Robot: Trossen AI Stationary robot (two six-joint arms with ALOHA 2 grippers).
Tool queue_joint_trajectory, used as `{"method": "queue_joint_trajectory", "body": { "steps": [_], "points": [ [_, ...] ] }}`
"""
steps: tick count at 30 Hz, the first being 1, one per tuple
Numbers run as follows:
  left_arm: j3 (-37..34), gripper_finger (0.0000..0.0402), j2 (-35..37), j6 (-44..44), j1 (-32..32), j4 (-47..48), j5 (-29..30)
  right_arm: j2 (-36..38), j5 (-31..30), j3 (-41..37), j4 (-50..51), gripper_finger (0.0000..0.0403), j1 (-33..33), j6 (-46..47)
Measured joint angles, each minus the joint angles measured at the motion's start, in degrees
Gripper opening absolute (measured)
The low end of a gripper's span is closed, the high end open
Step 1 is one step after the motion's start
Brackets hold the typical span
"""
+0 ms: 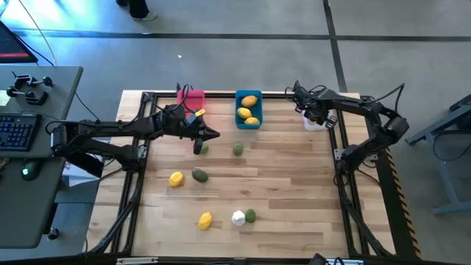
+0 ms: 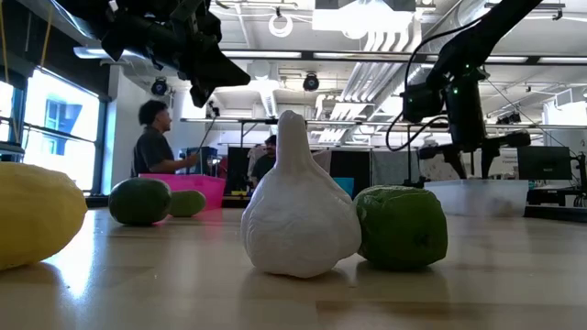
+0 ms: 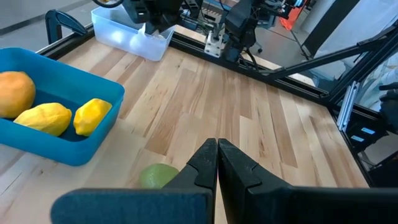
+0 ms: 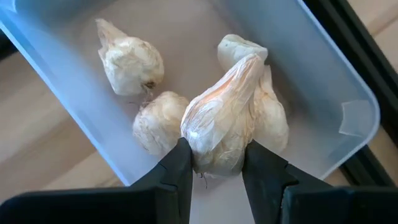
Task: Sort produce into baskets
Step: Put the garlic into the white bin
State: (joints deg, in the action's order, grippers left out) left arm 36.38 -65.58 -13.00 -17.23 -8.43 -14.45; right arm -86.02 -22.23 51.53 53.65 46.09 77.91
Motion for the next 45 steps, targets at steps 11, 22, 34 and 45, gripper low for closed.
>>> {"method": "queue_joint_trajectory", "body": {
  "steps": [11,22,34,45],
  "points": [
    [0.0,0.0000,0.0,-0.2,0.0,0.0,0.1,0.1,2.2,1.5,1.9,0.0194,0.1,-12.9],
    [0.0,0.0000,0.0,0.7,0.1,6.0,-0.3,1.4,-4.2,13.4,12.3,0.0076,-3.3,-27.9],
    [0.0,0.0000,0.0,3.5,4.7,8.3,3.9,5.1,14.9,4.5,-28.6,0.0004,-20.4,-56.0],
    [0.0,0.0000,0.0,3.6,13.6,13.0,13.4,5.1,17.2,-0.2,-42.7,0.0000,-46.2,-53.2]
  ]
}}
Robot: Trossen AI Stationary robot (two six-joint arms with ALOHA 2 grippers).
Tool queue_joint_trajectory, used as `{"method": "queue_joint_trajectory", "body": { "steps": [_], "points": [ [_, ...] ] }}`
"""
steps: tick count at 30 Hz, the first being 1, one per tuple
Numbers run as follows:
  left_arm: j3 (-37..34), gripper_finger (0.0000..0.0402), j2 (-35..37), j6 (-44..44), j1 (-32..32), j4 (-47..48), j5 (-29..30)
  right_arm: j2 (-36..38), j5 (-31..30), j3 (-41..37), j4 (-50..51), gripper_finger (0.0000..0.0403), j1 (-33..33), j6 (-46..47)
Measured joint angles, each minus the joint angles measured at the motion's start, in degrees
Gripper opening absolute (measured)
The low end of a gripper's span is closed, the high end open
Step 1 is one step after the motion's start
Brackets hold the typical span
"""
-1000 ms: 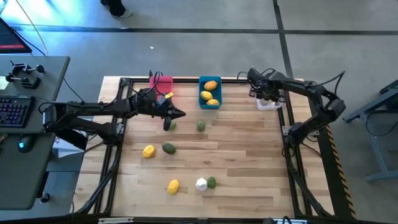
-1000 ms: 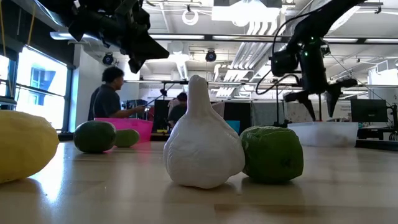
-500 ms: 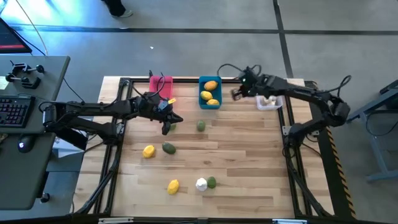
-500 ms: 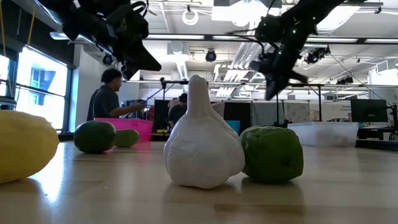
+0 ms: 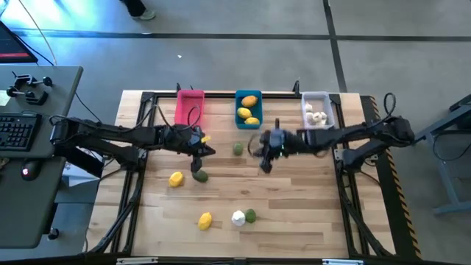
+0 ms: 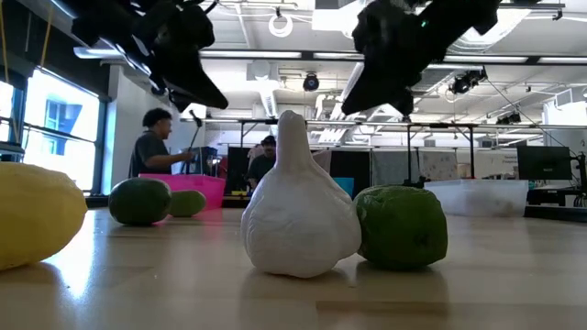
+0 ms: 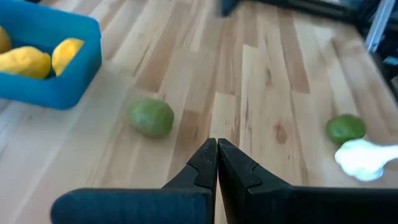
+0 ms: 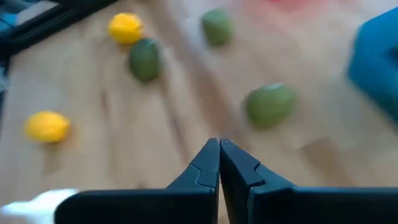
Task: Sort produce into baskets
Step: Put the garlic into the white bin
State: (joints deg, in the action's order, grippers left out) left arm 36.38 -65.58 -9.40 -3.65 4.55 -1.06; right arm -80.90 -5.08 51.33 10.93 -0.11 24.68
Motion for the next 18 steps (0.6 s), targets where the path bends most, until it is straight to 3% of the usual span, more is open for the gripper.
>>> {"method": "queue_joint_trajectory", "body": {
  "steps": [9,14,18],
  "points": [
    [0.0,0.0000,0.0,-0.4,5.7,2.1,3.0,-2.2,-10.8,2.1,-4.2,0.0000,-20.0,16.9],
    [0.0,0.0000,0.0,0.0,8.2,2.1,3.1,-9.9,-14.4,11.2,-0.4,0.0002,-26.6,16.9],
    [0.0,0.0000,0.0,0.0,9.7,2.1,3.2,-17.1,-14.4,20.3,3.5,0.0030,-29.1,13.8]
  ]
}}
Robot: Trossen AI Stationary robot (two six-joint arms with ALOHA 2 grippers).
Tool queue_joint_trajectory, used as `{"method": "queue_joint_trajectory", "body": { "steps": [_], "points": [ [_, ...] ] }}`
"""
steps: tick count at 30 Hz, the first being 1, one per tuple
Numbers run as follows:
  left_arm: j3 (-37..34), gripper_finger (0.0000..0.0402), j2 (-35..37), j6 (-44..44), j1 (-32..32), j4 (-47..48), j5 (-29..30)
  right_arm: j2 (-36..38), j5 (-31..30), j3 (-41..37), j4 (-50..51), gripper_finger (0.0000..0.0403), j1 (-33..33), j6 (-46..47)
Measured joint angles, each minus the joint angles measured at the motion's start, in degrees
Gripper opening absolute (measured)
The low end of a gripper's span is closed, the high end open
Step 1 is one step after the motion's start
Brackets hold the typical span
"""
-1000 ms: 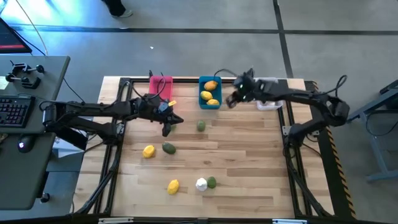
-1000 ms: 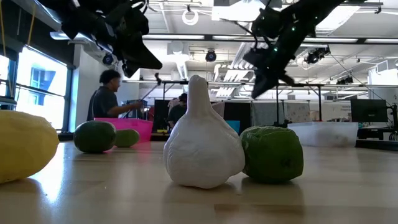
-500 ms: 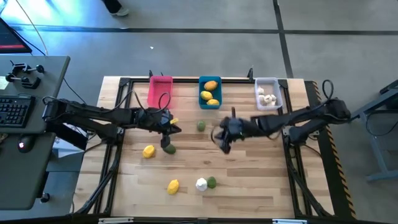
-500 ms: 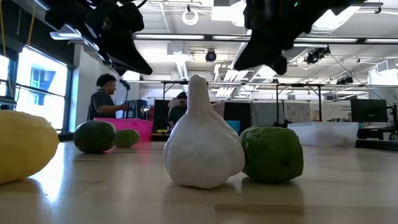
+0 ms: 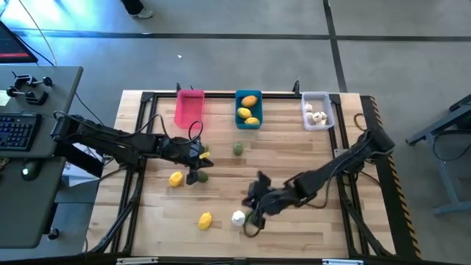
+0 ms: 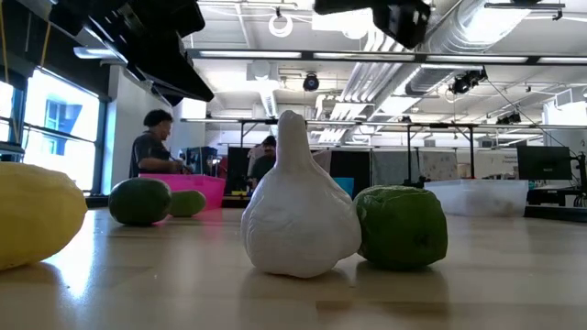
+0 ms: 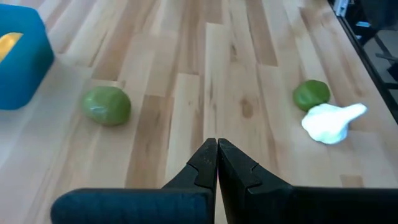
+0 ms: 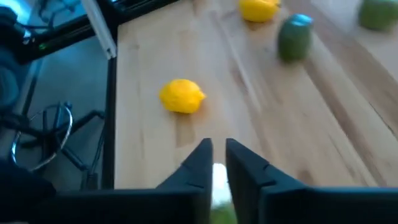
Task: Sort produce into baskets
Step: Put the garlic into the white bin
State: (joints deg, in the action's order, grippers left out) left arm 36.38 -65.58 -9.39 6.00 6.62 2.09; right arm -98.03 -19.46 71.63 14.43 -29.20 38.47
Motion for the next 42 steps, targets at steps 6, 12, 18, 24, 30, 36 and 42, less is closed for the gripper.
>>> {"method": "queue_joint_trajectory", "body": {
  "steps": [6,12,18,24,30,36,42],
  "points": [
    [0.0,0.0000,0.0,0.0,1.1,0.0,0.1,-9.5,2.5,13.0,9.0,0.0125,-2.2,-2.7],
    [0.0,0.0000,0.0,0.0,1.7,0.0,0.1,-17.8,4.5,21.2,19.1,0.0188,-2.9,-4.3],
    [0.0,0.0000,0.0,0.1,1.7,0.0,0.1,-22.2,4.7,23.3,19.7,0.0194,-2.3,-7.5],
    [0.0,0.0000,0.0,0.1,1.7,0.0,0.1,-23.1,4.4,23.2,18.7,0.0187,-2.1,-8.6],
    [0.0,0.0000,0.0,0.1,1.7,0.0,0.1,-23.2,5.0,23.2,16.7,0.0140,-0.7,-10.1],
    [0.0,0.0000,0.0,-0.1,1.7,0.8,0.1,-24.3,8.6,23.2,16.2,0.0104,0.1,-12.0],
    [0.0,0.0000,0.0,-0.9,1.6,2.9,0.0,-24.8,7.4,23.1,16.7,0.0118,-0.6,-13.0]
  ]
}}
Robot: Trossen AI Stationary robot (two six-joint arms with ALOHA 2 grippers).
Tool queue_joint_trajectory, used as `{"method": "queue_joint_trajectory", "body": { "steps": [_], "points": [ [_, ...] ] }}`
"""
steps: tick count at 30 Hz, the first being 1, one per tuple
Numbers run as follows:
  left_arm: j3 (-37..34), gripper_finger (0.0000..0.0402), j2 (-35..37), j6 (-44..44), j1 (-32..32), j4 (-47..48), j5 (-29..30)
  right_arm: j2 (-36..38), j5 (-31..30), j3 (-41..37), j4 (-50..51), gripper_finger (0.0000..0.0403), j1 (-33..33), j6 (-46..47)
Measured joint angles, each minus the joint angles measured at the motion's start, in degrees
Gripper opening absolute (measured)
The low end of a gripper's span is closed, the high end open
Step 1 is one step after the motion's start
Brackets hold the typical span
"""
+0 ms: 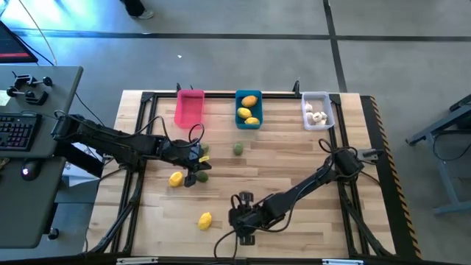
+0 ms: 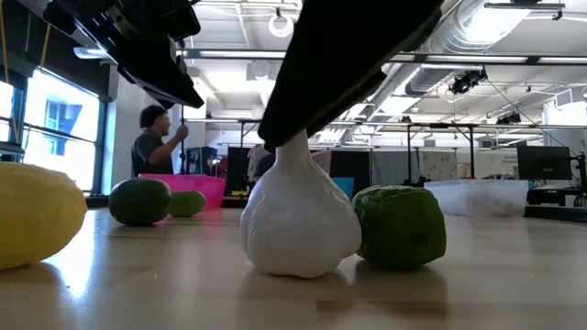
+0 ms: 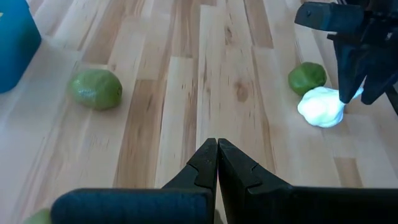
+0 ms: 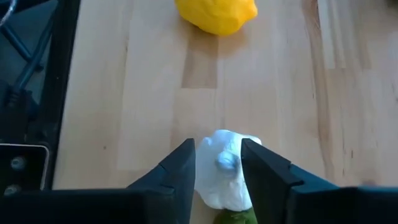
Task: Sort produce into baskets
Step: Put the garlic into the white bin
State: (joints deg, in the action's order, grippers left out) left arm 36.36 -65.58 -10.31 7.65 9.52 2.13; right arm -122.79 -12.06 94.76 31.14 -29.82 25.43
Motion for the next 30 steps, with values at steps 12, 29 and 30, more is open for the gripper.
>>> {"method": "queue_joint_trajectory", "body": {
  "steps": [12,29,30],
  "points": [
    [0.0,0.0000,0.0,-0.6,0.0,0.2,-0.3,-0.7,0.6,0.4,1.0,0.0031,0.2,-5.2],
    [0.0,0.0000,0.0,-4.9,0.0,0.3,0.0,-0.5,-6.7,18.0,26.9,0.0002,6.4,-9.9],
    [0.0,0.0000,0.0,-5.2,0.0,0.3,0.0,-0.3,-8.0,19.0,29.8,0.0002,7.2,-9.9]
  ]
}}
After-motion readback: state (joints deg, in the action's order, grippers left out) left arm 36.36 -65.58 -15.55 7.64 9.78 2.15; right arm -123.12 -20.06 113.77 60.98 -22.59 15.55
